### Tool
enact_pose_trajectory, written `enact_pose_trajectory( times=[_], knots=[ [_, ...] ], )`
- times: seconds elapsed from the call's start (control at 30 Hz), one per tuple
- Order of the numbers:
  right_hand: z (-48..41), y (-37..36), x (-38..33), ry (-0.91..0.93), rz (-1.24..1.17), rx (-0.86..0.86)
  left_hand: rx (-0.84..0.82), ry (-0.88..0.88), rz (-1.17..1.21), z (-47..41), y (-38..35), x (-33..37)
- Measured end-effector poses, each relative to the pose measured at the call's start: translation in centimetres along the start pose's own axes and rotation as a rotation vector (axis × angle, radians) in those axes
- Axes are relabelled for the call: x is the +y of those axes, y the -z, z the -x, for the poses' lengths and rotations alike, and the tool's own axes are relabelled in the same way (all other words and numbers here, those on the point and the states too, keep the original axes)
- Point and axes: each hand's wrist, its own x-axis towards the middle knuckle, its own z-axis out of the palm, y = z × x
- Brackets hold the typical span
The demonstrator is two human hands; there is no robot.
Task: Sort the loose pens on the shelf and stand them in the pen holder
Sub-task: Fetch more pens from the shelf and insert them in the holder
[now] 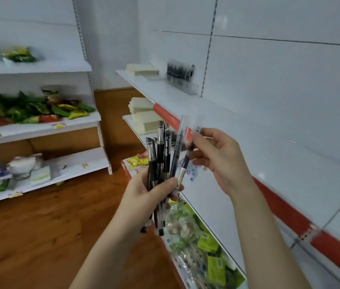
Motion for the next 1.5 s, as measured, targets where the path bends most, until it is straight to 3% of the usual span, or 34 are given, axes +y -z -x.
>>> enact_pose_trajectory(
  times=[0.33, 0.6, 1.1, 1.5],
  knots=[
    [-11.3, -10.5, 5.5, -0.070, 0.067, -0.116, 0.365, 0.099, 0.022, -7.1, 14.4, -2.6],
    [-26.9, -13.4, 12.3, -0.102, 0.247, -0.037, 0.423, 0.101, 0.023, -18.2, 20.9, -4.6],
    [-54.6, -11.1, 13.8, 0.059, 0.522, 0.248, 0.296, 0.066, -0.014, -45.8, 26.3, -2.8],
    [-65.7, -7.1, 13.9, 0.102, 0.653, 0.760, -0.149, 0.064, 0.043, -67.1, 28.9, -3.0]
  ],
)
